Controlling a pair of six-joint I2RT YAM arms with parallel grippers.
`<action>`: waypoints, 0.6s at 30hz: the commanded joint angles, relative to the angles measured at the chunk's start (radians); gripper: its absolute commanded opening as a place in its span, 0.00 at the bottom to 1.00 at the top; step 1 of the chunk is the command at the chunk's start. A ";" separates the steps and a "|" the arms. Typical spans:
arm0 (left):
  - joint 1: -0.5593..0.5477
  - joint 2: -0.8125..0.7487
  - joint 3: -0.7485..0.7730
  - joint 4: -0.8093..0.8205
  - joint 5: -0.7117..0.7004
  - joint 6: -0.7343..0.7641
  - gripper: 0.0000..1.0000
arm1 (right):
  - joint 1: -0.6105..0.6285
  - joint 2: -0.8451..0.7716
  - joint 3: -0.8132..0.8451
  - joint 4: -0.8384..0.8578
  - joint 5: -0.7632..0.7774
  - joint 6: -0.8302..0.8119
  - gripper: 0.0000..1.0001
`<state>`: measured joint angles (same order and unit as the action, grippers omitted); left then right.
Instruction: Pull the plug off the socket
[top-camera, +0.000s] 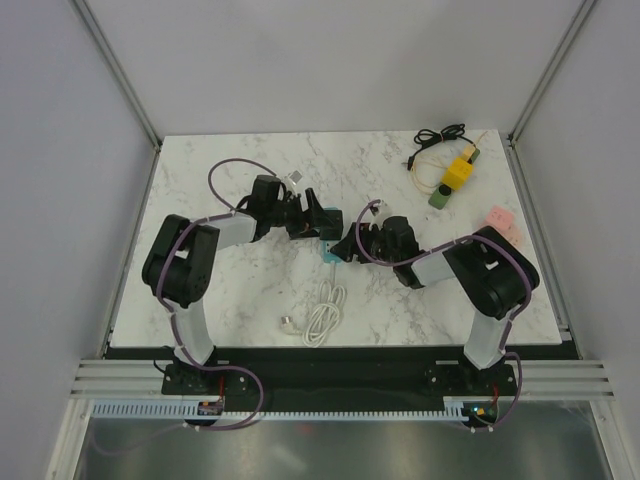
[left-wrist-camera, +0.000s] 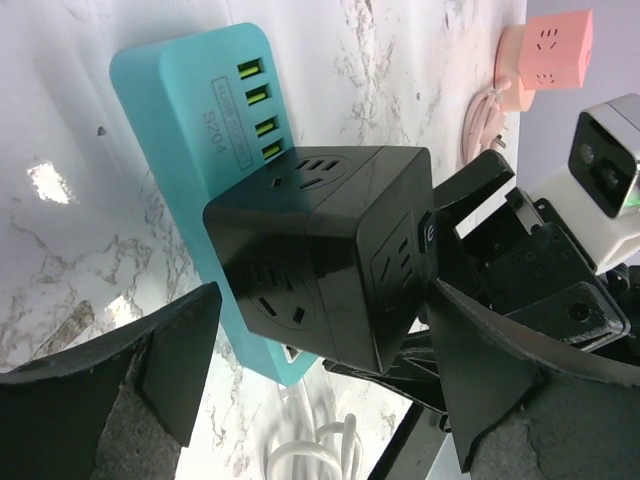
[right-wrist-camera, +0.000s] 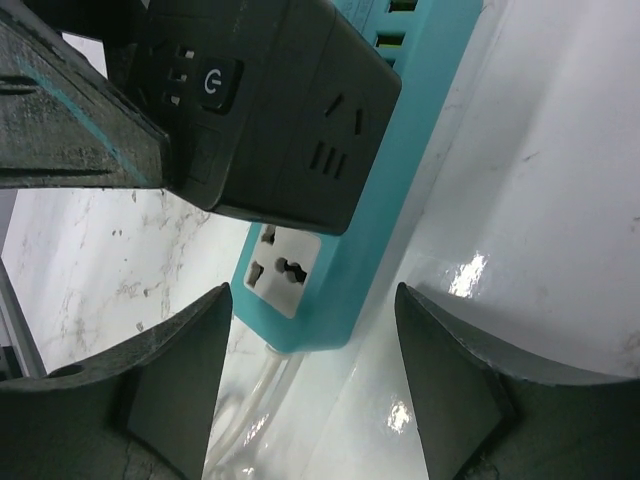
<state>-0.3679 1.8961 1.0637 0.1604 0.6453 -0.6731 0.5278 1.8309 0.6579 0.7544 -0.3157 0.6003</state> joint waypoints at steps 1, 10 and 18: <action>-0.002 0.014 0.018 0.086 0.051 0.001 0.89 | -0.003 0.034 0.014 0.100 -0.013 0.016 0.74; 0.000 0.020 -0.024 0.198 0.112 -0.062 0.57 | -0.006 0.053 -0.050 0.189 0.007 0.044 0.71; 0.014 -0.025 -0.060 0.209 0.116 -0.077 0.39 | -0.020 0.064 -0.099 0.275 0.010 0.069 0.75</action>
<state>-0.3622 1.9102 1.0168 0.3180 0.7181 -0.7277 0.5190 1.8805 0.5877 0.9653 -0.3134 0.6575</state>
